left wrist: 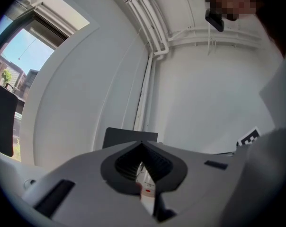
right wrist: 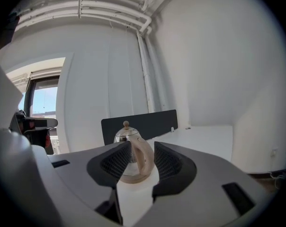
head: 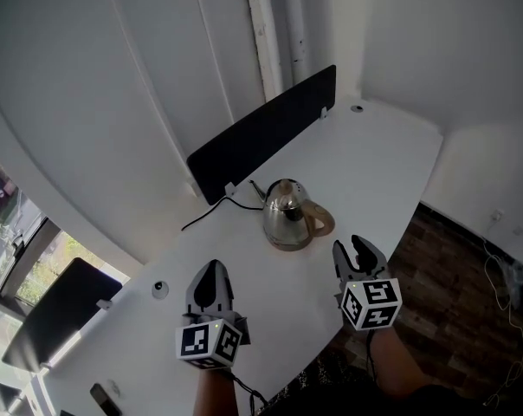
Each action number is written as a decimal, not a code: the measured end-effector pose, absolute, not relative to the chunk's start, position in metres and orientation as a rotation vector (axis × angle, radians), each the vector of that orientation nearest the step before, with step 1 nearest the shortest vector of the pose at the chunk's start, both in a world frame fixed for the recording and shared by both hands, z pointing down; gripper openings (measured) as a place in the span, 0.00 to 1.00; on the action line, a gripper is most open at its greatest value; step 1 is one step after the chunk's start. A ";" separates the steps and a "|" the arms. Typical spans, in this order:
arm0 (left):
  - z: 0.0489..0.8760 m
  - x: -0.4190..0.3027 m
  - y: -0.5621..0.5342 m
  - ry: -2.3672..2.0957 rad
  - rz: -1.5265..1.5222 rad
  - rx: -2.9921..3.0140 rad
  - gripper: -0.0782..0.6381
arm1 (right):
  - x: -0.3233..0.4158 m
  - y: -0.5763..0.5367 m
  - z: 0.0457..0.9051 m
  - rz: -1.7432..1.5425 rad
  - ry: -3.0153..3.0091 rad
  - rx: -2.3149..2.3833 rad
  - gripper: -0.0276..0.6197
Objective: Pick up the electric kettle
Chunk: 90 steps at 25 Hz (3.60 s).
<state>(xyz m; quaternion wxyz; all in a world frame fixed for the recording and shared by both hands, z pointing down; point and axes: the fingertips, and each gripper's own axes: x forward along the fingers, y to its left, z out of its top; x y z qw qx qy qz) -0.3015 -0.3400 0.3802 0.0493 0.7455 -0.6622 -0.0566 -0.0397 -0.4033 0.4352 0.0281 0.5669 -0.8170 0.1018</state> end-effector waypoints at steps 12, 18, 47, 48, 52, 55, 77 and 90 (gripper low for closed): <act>0.398 -0.303 -0.368 -2.039 -0.129 2.237 0.10 | -0.063 -0.470 0.515 0.410 -2.280 1.829 0.31; 0.406 -0.304 -0.382 -2.064 -0.117 2.188 0.10 | -0.059 -0.509 0.535 0.480 -2.182 1.872 0.32; 0.427 -0.313 -0.431 -2.154 -0.037 2.057 0.10 | -0.067 -0.621 0.542 0.461 -2.402 1.666 0.13; 0.427 -0.314 -0.431 -2.158 -0.038 2.052 0.10 | -0.068 -0.622 0.542 0.477 -2.408 1.654 0.12; 0.426 -0.313 -0.433 -2.165 -0.044 2.047 0.10 | -0.067 -0.625 0.542 0.513 -2.424 1.647 0.11; 0.424 -0.315 -0.431 -2.167 -0.059 2.040 0.10 | -0.067 -0.626 0.542 0.542 -2.425 1.652 0.11; 0.399 -0.330 -0.398 -2.186 -0.141 2.052 0.10 | -0.056 -0.606 0.470 0.524 -2.445 1.690 0.11; 0.384 -0.323 -0.364 -2.111 -0.188 2.139 0.10 | -0.032 -0.542 0.392 0.511 -2.516 1.722 0.11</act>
